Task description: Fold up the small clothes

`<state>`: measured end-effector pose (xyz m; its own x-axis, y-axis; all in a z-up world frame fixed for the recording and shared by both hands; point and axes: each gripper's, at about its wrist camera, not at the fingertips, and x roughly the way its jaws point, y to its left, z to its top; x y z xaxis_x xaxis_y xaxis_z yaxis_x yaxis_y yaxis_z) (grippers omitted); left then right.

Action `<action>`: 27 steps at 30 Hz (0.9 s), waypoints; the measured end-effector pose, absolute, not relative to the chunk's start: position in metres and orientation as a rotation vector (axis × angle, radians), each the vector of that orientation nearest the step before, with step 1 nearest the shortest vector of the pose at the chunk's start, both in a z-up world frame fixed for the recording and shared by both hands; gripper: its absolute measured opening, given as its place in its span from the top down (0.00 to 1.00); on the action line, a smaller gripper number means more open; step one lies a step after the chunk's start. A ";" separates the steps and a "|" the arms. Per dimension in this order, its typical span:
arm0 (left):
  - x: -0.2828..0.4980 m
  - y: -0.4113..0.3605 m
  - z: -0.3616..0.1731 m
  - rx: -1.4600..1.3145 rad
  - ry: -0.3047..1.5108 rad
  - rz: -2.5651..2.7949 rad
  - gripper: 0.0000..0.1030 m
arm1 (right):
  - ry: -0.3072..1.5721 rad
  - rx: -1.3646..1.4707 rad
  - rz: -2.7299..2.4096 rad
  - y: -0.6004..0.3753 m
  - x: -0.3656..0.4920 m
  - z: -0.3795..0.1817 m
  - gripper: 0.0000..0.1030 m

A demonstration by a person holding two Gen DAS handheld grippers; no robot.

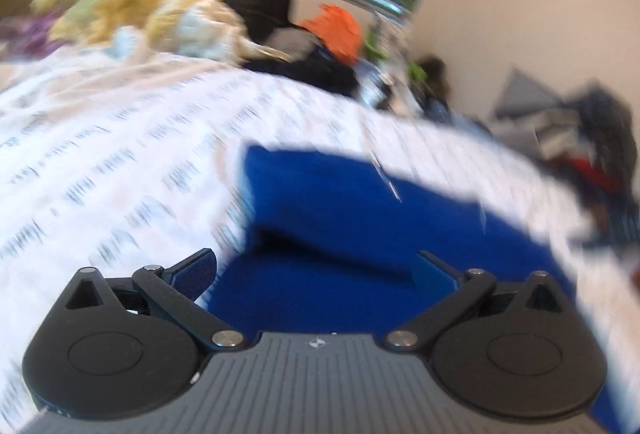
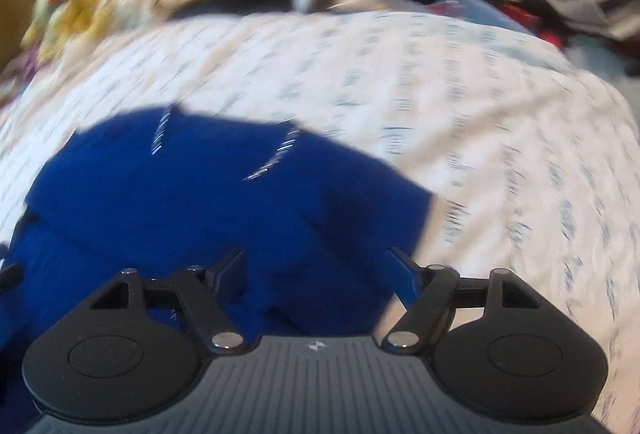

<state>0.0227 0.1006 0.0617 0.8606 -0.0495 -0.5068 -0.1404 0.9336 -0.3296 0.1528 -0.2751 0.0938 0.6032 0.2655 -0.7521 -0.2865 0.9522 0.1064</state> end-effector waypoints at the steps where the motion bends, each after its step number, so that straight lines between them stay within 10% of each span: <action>1: 0.037 0.114 0.068 -0.403 0.555 0.084 0.01 | 0.844 0.058 0.313 -0.289 0.153 0.093 0.27; 9: 0.160 0.141 0.050 -0.363 0.792 0.108 0.38 | 0.890 0.433 0.199 -0.325 0.199 0.043 0.36; 11: 0.170 0.128 0.053 -0.267 0.804 0.110 0.95 | 0.880 0.362 0.180 -0.307 0.208 0.035 0.79; 12: 0.168 0.122 0.055 -0.225 0.778 0.122 0.96 | 0.875 0.291 0.165 -0.298 0.212 0.034 0.96; 21: 0.137 0.101 0.043 0.063 0.698 0.139 0.90 | 0.772 0.140 0.165 -0.302 0.203 0.030 0.91; 25: 0.079 0.118 0.065 -0.050 0.632 0.057 0.24 | 0.743 0.324 0.179 -0.322 0.163 0.048 0.63; 27: 0.046 0.123 0.064 -0.129 0.654 0.011 0.23 | 0.731 0.402 0.251 -0.329 0.128 0.052 0.45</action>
